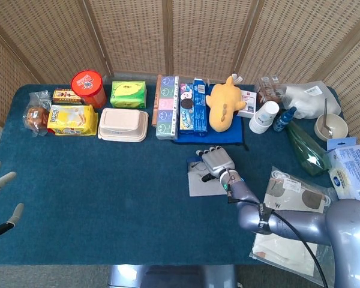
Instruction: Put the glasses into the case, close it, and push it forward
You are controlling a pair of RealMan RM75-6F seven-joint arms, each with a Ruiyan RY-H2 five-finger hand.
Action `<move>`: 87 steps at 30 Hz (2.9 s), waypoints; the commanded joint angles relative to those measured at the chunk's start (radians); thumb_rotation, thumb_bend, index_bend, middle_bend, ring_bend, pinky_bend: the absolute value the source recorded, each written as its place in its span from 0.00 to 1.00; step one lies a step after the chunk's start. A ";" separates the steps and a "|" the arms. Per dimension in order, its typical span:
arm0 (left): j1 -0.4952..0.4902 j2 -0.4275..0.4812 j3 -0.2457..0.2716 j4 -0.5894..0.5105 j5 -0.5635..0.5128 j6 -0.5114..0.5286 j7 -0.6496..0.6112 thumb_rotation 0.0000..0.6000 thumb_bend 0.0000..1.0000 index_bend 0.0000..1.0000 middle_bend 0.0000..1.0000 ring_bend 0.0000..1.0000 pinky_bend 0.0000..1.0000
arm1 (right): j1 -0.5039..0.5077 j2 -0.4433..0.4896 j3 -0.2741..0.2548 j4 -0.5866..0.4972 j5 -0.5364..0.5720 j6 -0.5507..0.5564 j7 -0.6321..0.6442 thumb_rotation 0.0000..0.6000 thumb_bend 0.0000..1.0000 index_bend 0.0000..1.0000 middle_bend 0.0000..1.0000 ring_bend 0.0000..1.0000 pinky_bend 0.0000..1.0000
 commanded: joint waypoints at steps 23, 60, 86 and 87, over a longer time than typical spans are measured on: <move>0.002 0.004 0.019 -0.011 0.037 0.010 0.005 1.00 0.32 0.17 0.04 0.00 0.00 | -0.118 0.223 -0.139 -0.434 -0.233 0.128 0.141 0.32 0.38 0.12 0.23 0.16 0.19; -0.014 -0.020 0.028 0.002 0.039 -0.020 0.006 1.00 0.32 0.16 0.04 0.00 0.00 | -0.229 0.274 -0.283 -0.614 -0.400 0.209 0.186 0.31 0.37 0.13 0.24 0.17 0.20; -0.004 -0.020 0.038 0.019 0.037 -0.004 -0.013 1.00 0.32 0.16 0.04 0.00 0.00 | -0.269 0.244 -0.317 -0.681 -0.474 0.226 0.152 0.32 0.37 0.13 0.24 0.17 0.20; -0.005 -0.020 0.038 0.019 0.037 -0.006 -0.013 1.00 0.32 0.16 0.04 0.00 0.00 | -0.271 0.243 -0.315 -0.680 -0.476 0.228 0.154 0.32 0.37 0.13 0.24 0.17 0.20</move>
